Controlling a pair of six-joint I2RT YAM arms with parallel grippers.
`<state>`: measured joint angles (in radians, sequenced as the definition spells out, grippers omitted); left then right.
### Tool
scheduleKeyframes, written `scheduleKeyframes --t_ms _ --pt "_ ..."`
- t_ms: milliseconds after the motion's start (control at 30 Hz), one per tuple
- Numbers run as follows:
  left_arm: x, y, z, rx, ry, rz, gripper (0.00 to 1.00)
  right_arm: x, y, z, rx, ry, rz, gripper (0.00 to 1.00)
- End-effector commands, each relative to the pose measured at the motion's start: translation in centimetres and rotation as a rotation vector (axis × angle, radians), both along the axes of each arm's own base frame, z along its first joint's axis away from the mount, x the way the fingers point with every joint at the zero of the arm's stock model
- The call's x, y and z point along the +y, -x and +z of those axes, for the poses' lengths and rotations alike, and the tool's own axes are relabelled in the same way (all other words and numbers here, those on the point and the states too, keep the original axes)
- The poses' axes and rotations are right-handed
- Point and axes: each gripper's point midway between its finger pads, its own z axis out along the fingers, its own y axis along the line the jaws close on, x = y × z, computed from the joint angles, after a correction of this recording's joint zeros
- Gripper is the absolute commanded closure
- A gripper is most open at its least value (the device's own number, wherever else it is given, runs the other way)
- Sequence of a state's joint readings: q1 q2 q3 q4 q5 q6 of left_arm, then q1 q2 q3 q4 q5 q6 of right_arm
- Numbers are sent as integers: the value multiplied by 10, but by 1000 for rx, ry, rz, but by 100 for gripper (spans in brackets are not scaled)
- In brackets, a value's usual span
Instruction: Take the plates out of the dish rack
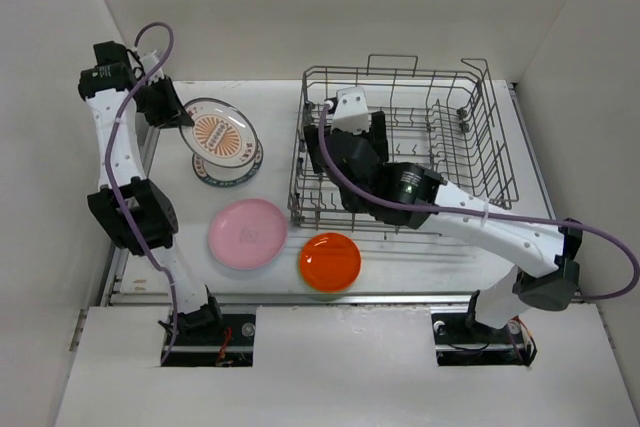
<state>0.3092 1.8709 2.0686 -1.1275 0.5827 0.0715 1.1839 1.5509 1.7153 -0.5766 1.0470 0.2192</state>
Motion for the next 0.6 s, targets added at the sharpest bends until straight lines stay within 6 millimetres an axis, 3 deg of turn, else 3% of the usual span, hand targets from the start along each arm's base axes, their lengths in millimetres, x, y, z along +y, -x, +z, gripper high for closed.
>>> scheduleKeyframes --t_ms 0,33,167,333,400,433,500,567 --pt "5 -31 -19 -4 15 68 100 -3 -1 -24 69 -12 -6 8" --pt "8 -36 -24 1 13 81 100 -7 -4 -30 83 -8 -16 8" --pt "20 -57 -53 46 0 130 100 -20 -5 -26 89 -45 -28 8" --pt "33 -65 -104 147 -42 144 90 -33 -9 -25 100 -75 -59 8" --pt "33 -58 -121 197 -50 104 82 -38 -10 -29 110 -67 -74 8" --pt "31 -57 -131 228 -64 85 73 -38 -10 -25 107 -87 -77 8" --pt "32 -47 -138 274 -113 58 65 -41 -10 -24 115 -99 -76 8" --pt "26 -41 -150 303 -165 -6 46 -44 -11 -22 116 -109 -76 8"
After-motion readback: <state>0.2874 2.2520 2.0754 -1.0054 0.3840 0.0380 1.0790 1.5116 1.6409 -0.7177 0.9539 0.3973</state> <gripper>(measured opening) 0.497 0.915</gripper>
